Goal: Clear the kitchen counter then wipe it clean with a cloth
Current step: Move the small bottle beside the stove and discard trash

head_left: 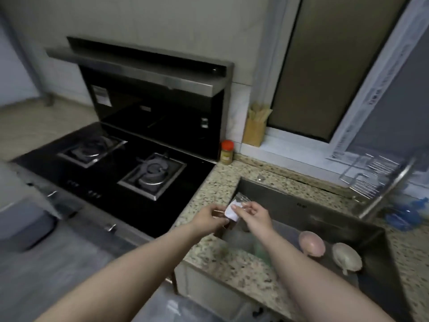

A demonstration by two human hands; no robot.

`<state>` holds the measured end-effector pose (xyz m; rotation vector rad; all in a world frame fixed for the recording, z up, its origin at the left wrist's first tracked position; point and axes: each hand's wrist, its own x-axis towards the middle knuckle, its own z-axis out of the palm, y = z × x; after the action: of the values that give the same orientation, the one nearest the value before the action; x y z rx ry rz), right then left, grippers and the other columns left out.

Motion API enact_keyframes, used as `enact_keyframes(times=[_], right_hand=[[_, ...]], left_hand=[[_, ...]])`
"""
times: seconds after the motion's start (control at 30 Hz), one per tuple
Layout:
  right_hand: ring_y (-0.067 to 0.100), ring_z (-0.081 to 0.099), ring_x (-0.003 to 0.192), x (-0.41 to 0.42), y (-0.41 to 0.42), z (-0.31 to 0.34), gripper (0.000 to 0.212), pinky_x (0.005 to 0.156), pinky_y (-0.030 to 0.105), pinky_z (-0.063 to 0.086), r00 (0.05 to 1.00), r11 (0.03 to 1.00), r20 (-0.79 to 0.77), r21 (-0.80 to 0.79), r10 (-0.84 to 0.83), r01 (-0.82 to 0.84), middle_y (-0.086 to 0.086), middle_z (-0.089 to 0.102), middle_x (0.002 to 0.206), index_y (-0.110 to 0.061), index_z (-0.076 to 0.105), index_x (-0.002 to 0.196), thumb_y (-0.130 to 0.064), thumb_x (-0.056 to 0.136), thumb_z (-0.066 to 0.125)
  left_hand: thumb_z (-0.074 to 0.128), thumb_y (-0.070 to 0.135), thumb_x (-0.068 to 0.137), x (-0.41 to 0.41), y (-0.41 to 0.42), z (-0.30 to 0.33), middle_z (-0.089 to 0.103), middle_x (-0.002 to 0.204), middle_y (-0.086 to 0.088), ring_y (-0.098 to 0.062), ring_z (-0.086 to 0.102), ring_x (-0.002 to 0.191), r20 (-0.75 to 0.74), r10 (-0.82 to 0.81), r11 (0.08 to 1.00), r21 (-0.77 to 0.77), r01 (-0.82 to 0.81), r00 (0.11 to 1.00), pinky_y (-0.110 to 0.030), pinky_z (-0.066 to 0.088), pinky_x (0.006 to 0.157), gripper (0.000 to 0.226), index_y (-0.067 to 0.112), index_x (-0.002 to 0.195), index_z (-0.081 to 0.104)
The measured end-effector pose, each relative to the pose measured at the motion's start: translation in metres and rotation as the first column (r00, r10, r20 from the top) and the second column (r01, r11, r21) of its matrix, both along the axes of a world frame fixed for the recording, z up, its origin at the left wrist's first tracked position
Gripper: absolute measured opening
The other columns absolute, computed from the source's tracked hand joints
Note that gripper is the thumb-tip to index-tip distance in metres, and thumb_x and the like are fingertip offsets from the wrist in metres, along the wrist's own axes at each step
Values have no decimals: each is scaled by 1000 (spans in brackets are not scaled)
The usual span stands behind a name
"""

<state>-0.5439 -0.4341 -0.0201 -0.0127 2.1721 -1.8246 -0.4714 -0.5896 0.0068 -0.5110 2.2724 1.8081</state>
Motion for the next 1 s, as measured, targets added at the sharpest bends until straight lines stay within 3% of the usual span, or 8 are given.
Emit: enact_keyframes(times=[0.13,0.2,0.3,0.5,0.6,0.77,0.83,1.0], right_hand=[[17,58,74,34,-104,1,38,71,31,44,989,989,23,-5,149,-149,6,63,75,-6,60,83,-34,74,84],[16,62,74,54,-158,5,43,72,34,48,970,970,33,-7,242,-242,3,68,75,-4,63,88,-38,72,85],[15,65,79,80,-227,10,33,80,38,54,935,935,28,-19,354,-353,0,69,76,-13,66,90,-34,72,85],[7,68,88,105,-320,10,30,85,28,56,863,862,57,-120,502,-493,-4,71,96,-21,66,109,-18,82,79],[5,70,86,97,-360,2,36,92,32,57,839,836,61,-144,541,-529,-6,72,95,-23,67,117,-18,82,78],[-1,70,86,63,-418,-2,48,80,18,57,787,789,91,-157,610,-594,-6,72,99,-12,64,126,-10,81,79],[3,69,93,49,-445,-5,52,72,12,55,758,763,106,-160,644,-626,2,73,106,-8,62,128,-4,79,79],[10,68,105,33,-513,-14,62,68,8,51,672,684,127,-164,730,-711,11,70,118,-6,57,132,0,76,81]], left_hand=[[71,12,80,49,-91,7,74,102,-6,-20,70,90,-5,152,987,-51,-152,988,-16,44,57,30,15,110,66],[70,10,82,78,-136,10,73,102,-4,-16,67,85,11,248,968,-40,-248,969,-17,46,58,29,17,110,64],[66,5,85,111,-193,9,72,104,-5,-14,65,84,16,375,927,10,-376,927,-17,49,57,29,14,112,64],[63,-5,83,137,-267,-13,72,108,-12,-24,72,90,47,608,786,102,-610,792,-21,48,57,35,9,115,64],[63,-7,83,131,-295,-21,71,104,-10,-15,67,74,37,651,752,101,-651,758,-22,50,59,34,9,113,62],[67,-4,82,110,-346,-30,69,104,-6,-14,66,85,12,691,721,61,-690,723,-21,52,64,32,13,109,61],[67,-4,82,100,-370,-32,68,103,-5,-13,65,86,22,714,698,54,-714,699,-22,52,66,32,15,107,60],[68,-7,81,96,-420,-33,62,89,5,-1,60,79,14,768,640,21,-768,640,-9,50,57,38,6,116,58]])
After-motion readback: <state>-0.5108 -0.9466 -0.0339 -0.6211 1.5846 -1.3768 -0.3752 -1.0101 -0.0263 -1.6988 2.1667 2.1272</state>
